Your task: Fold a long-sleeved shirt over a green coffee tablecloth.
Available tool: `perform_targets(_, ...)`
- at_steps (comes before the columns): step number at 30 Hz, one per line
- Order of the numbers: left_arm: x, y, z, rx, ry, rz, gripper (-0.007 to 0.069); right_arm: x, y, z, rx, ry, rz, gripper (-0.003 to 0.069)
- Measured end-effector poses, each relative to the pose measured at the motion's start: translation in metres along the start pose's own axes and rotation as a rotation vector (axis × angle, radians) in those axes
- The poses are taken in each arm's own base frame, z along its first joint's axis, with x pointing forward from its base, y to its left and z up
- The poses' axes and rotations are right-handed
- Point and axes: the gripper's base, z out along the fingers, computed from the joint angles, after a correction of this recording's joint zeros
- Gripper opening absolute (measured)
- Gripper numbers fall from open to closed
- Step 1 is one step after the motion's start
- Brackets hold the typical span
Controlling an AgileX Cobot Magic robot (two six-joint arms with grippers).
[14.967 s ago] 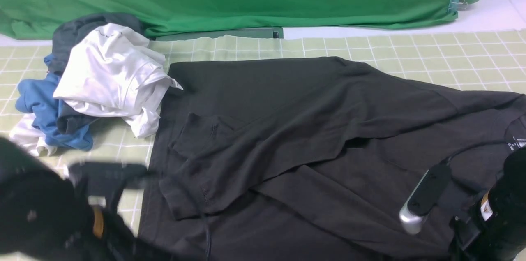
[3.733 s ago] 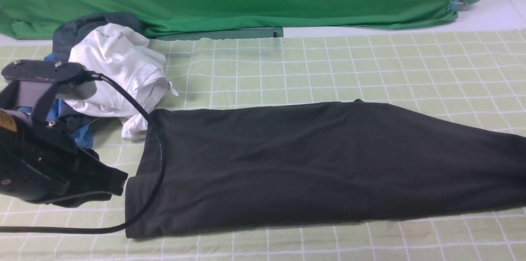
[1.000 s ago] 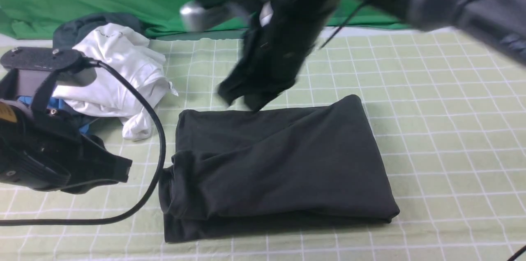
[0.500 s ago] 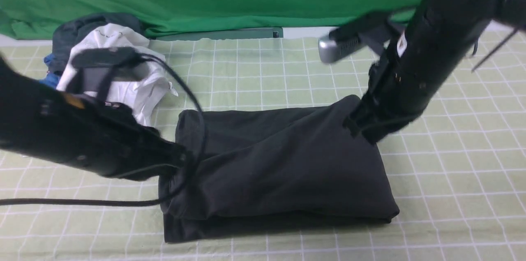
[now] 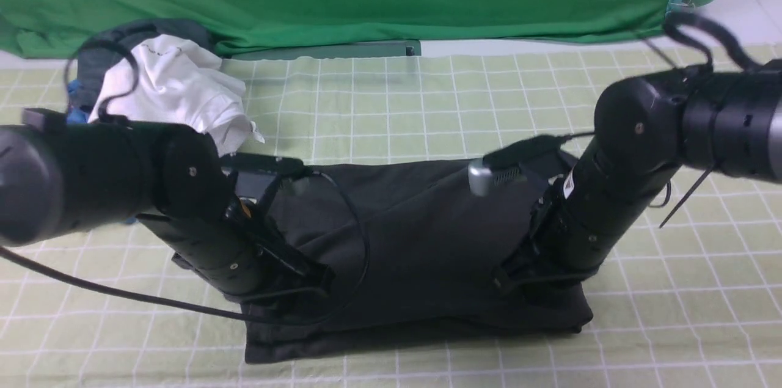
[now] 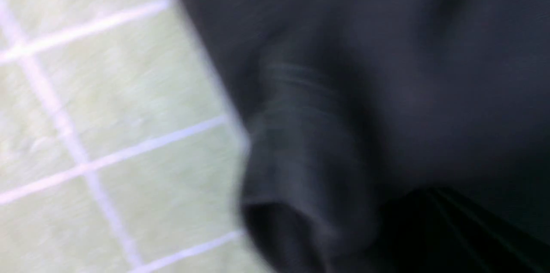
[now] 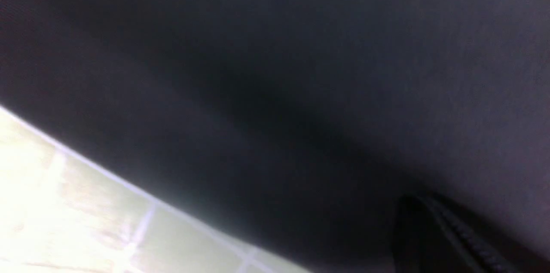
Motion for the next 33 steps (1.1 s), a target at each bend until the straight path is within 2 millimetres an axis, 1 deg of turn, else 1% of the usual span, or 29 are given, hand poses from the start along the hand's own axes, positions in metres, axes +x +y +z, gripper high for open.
perform_targets(3,0.000,0.003,0.003,-0.025,0.008,-0.020,0.0011,0.012,-0.003,0.014,0.004,0.048,0.010,-0.0006)
perform_targets(8,0.000,0.003,0.003,-0.026,0.007,-0.033,0.0011,0.017,-0.003,0.016,0.005,0.030,0.016,-0.0005)
perform_targets(11,0.001,0.002,0.000,-0.024,0.009,-0.037,0.0011,0.018,-0.003,0.012,0.004,0.019,0.014,-0.0005)
perform_targets(15,0.002,0.000,-0.026,-0.021,-0.065,-0.017,0.0011,0.024,0.001,-0.012,0.006,-0.033,-0.003,-0.0003)
perform_targets(18,0.006,-0.003,-0.056,-0.012,-0.167,-0.006,0.0011,0.029,0.006,-0.049,0.012,-0.150,-0.030,-0.0003)
perform_targets(20,0.008,-0.004,-0.071,-0.004,-0.219,-0.001,0.0011,0.035,0.008,-0.070,0.024,-0.217,-0.050,-0.0003)
perform_targets(22,0.014,-0.006,-0.092,0.007,-0.293,0.007,0.0011,0.045,0.011,-0.102,0.050,-0.330,-0.084,-0.0003)
perform_targets(23,0.016,-0.007,-0.100,0.011,-0.321,0.010,0.0011,0.049,0.011,-0.112,0.061,-0.365,-0.095,-0.0003)
perform_targets(24,0.020,-0.008,-0.111,0.016,-0.360,0.014,0.0011,0.058,0.013,-0.134,0.078,-0.457,-0.115,-0.0003)
perform_targets(26,0.029,-0.009,-0.133,0.028,-0.441,0.023,0.0011,0.072,0.016,-0.163,0.101,-0.589,-0.139,-0.0003)
perform_targets(28,0.038,-0.010,-0.151,0.038,-0.509,0.032,0.0011,0.089,0.018,-0.191,0.127,-0.728,-0.163,-0.0003)
perform_targets(29,0.047,-0.011,-0.164,0.045,-0.562,0.038,0.0011,0.099,0.019,-0.206,0.144,-0.813,-0.179,-0.0003)
perform_targets(30,0.053,-0.011,-0.172,0.048,-0.597,0.044,0.0011,0.108,0.020,-0.217,0.155,-0.876,-0.191,-0.0003)
perform_targets(31,0.064,-0.011,-0.183,0.054,-0.654,0.049,0.0011,0.122,0.021,-0.231,0.173,-0.963,-0.210,-0.0003)
perform_targets(32,0.076,-0.010,-0.192,0.058,-0.714,0.056,0.0011,0.133,0.022,-0.241,0.189,-1.040,-0.223,-0.0003)
perform_targets(33,0.083,-0.009,-0.193,0.057,-0.735,0.059,0.0011,0.143,0.022,-0.246,0.197,-1.093,-0.230,-0.0003)
